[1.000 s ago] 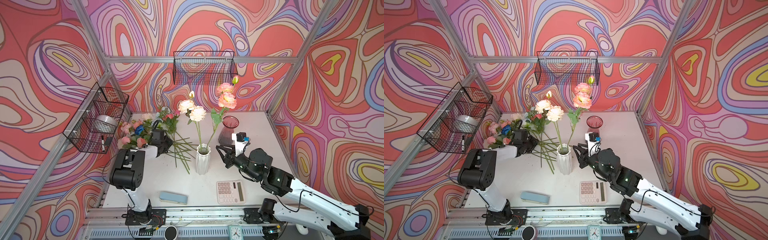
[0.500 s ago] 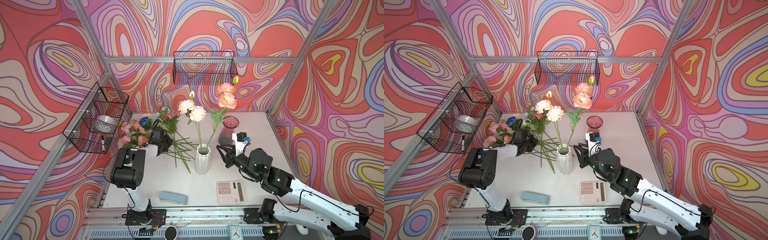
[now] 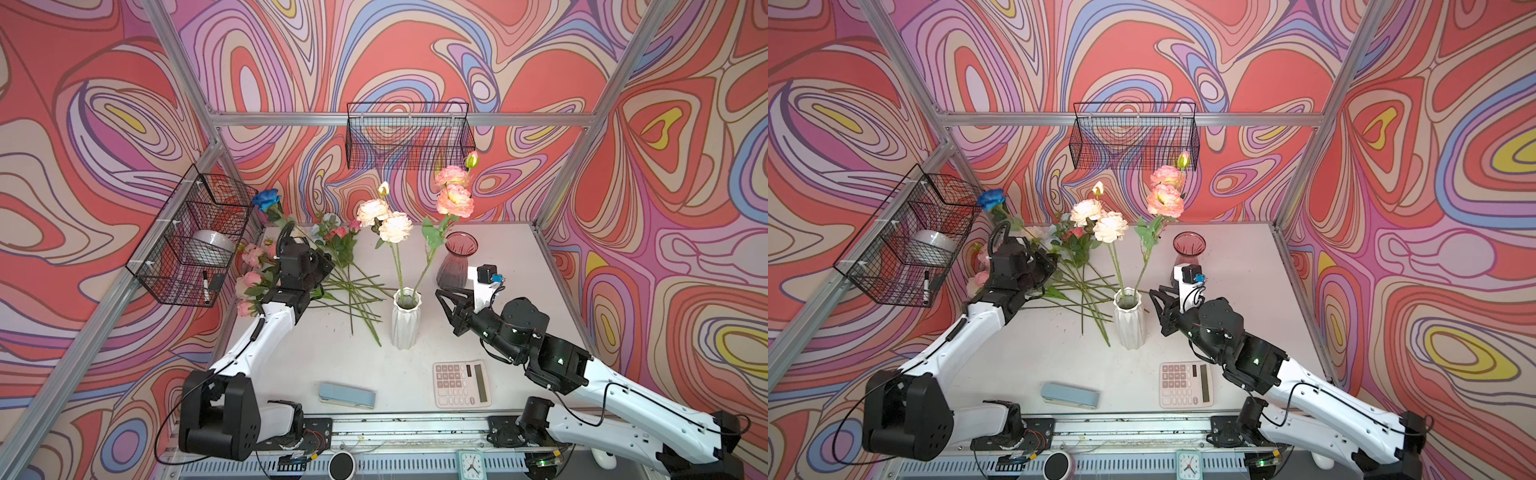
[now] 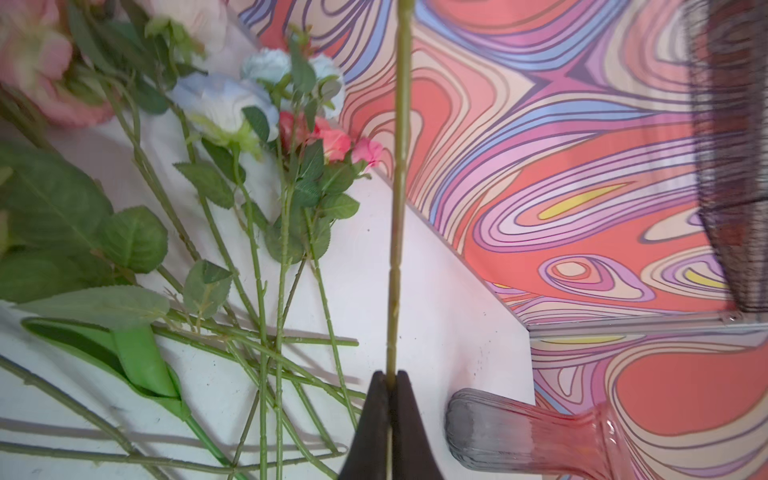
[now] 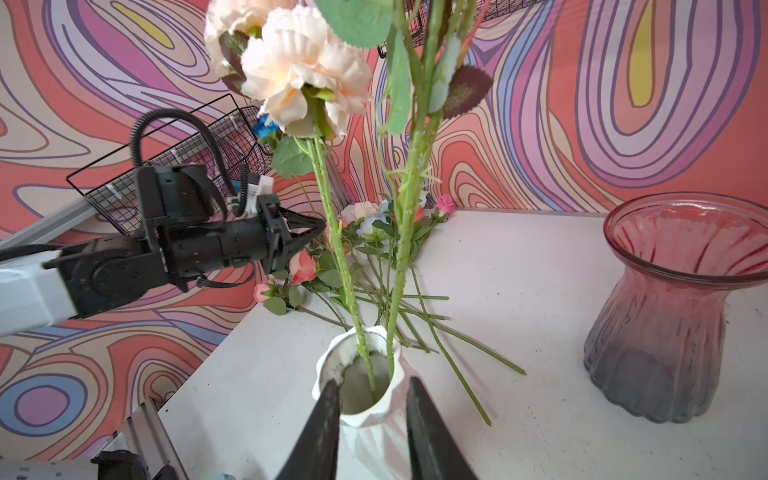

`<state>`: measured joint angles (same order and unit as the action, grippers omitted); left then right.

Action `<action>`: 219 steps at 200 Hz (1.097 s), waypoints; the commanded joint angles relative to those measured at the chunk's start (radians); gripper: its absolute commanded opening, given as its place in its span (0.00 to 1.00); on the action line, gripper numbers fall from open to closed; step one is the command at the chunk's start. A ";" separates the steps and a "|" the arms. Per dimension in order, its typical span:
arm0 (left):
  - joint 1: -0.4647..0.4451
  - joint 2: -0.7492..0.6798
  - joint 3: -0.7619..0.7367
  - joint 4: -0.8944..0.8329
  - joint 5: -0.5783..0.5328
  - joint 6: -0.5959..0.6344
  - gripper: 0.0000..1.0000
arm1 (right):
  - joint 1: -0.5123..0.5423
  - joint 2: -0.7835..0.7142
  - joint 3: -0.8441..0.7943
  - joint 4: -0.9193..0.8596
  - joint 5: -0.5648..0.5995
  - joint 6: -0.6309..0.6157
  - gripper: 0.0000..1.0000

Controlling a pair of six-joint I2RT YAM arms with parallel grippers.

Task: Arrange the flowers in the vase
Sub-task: 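Lift the blue rose with the left gripper and carry it over the white vase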

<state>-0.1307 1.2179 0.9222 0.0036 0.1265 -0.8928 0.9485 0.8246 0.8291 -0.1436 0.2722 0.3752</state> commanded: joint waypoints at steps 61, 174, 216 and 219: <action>-0.002 -0.431 0.226 -0.363 0.101 0.165 0.00 | 0.003 0.001 0.014 -0.015 0.021 -0.020 0.28; -0.229 -0.358 0.396 -0.097 0.201 0.191 0.00 | 0.003 0.007 0.059 -0.020 0.020 -0.012 0.28; -0.419 -0.273 0.401 -0.027 0.054 0.333 0.00 | 0.004 -0.012 0.063 -0.027 0.023 -0.008 0.27; -0.424 -0.269 0.400 -0.021 0.050 0.337 0.00 | 0.004 -0.014 0.063 -0.029 0.024 -0.008 0.27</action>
<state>-0.5034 0.9360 1.3048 -0.1211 0.2703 -0.6552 0.9485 0.8318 0.8673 -0.1516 0.2810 0.3676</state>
